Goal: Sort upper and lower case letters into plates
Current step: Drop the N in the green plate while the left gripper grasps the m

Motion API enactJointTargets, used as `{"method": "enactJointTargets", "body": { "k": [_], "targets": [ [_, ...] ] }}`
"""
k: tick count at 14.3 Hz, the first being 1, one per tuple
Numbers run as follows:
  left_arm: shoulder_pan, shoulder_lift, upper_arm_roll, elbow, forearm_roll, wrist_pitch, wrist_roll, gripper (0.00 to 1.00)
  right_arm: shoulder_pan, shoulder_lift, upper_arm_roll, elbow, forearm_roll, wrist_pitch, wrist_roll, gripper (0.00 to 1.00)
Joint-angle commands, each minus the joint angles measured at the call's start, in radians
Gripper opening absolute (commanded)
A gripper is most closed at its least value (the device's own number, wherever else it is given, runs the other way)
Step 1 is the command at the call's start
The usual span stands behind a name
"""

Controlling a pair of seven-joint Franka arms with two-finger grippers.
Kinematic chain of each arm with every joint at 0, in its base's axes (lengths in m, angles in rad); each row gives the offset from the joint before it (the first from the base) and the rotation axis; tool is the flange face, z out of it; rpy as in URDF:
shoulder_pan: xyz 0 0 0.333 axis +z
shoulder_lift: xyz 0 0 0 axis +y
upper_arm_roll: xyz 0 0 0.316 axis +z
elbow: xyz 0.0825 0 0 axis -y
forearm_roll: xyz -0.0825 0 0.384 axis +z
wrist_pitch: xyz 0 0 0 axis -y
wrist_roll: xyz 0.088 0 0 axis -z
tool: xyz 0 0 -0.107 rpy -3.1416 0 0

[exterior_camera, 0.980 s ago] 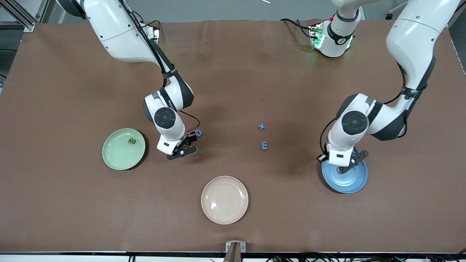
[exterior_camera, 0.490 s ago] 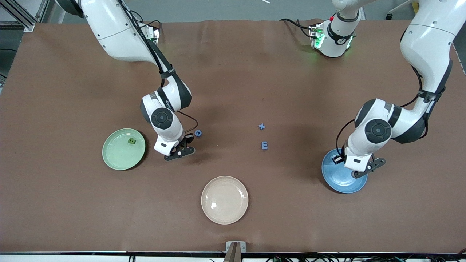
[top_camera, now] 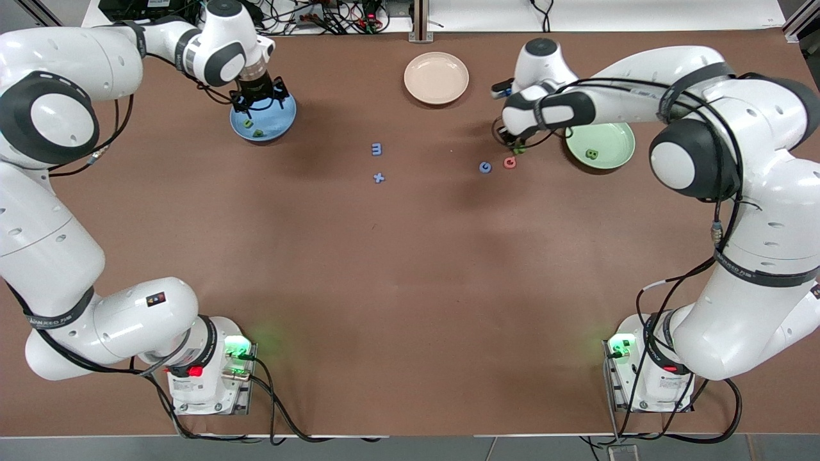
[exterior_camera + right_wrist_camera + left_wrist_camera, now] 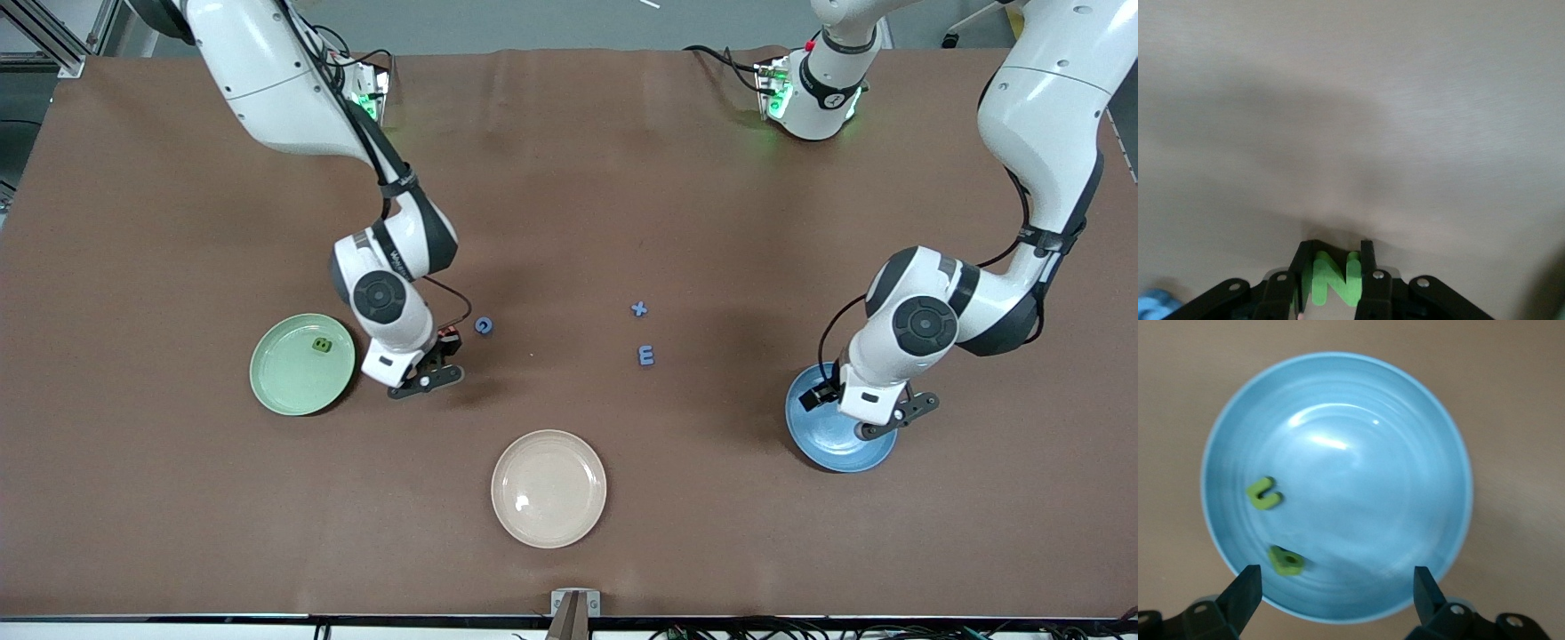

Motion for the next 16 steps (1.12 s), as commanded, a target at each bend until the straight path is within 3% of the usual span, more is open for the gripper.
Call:
{"method": "enactJointTargets", "body": {
  "k": [1, 5, 7, 11, 16],
  "targets": [
    [-0.069, -0.015, 0.002, 0.008, -0.012, -0.018, -0.005, 1.00, -0.117, -0.070, 0.014, 0.010, -0.007, -0.114, -0.176, 0.00],
    [-0.179, -0.011, 0.002, 0.025, -0.014, -0.018, -0.021, 1.00, -0.241, -0.148, 0.012, 0.003, -0.006, -0.243, -0.286, 0.01],
    [-0.234, -0.002, 0.004, 0.040, -0.017, -0.018, -0.033, 1.00, -0.321, -0.153, 0.012, -0.008, -0.006, -0.243, -0.339, 0.01],
    [-0.349, 0.046, 0.007, 0.101, -0.087, -0.018, -0.042, 0.97, -0.399, -0.147, 0.012, -0.052, -0.006, -0.158, -0.436, 0.01],
    [-0.418, 0.133, 0.011, 0.155, -0.098, -0.015, -0.042, 0.80, -0.445, -0.119, 0.012, -0.119, -0.006, -0.041, -0.482, 0.03]
  ]
}}
